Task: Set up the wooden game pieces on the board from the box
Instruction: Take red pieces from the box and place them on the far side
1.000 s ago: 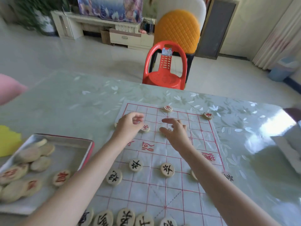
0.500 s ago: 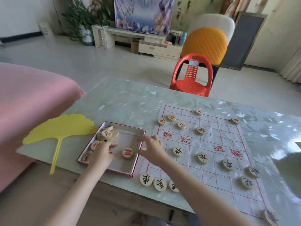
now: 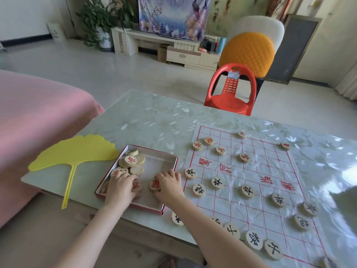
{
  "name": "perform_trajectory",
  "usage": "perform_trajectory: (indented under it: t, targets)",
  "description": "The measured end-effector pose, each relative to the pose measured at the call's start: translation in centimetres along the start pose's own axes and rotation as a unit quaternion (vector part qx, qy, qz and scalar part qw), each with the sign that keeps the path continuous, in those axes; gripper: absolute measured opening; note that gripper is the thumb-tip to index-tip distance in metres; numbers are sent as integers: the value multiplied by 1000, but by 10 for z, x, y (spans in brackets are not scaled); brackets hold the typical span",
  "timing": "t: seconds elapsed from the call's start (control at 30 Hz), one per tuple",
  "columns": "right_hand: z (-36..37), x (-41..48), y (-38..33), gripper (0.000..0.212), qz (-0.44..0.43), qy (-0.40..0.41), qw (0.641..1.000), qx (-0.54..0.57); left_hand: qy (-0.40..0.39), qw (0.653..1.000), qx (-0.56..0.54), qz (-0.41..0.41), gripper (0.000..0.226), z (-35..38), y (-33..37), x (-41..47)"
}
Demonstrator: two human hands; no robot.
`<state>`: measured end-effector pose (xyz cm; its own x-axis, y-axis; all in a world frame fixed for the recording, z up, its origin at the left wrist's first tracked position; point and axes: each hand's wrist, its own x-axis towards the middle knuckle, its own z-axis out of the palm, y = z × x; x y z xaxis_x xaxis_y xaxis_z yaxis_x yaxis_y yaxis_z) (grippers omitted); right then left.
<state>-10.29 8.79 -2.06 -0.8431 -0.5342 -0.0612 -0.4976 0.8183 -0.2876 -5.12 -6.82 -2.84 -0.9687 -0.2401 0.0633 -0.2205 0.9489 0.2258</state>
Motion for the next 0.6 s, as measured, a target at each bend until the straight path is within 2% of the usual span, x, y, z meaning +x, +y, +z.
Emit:
perform_trajectory:
  t: [0.1, 0.23, 0.33, 0.47, 0.6]
  targets:
    - [-8, -5, 4, 43, 28, 65, 995, 71, 62, 990, -122, -20, 48, -6, 9, -5]
    - [-27, -23, 25, 47, 29, 125, 982, 136, 79, 966, -246, -13, 48, -24, 34, -5]
    - [-40, -43, 42, 44, 50, 148, 967, 203, 82, 957, -280, 6, 46, -37, 54, -3]
    - [-54, -63, 61, 44, 77, 153, 954, 246, 76, 946, -312, 39, 46, -44, 86, -3]
    - [-73, -76, 77, 43, 68, 186, 943, 268, 69, 938, -336, 57, 54, -42, 118, -3]
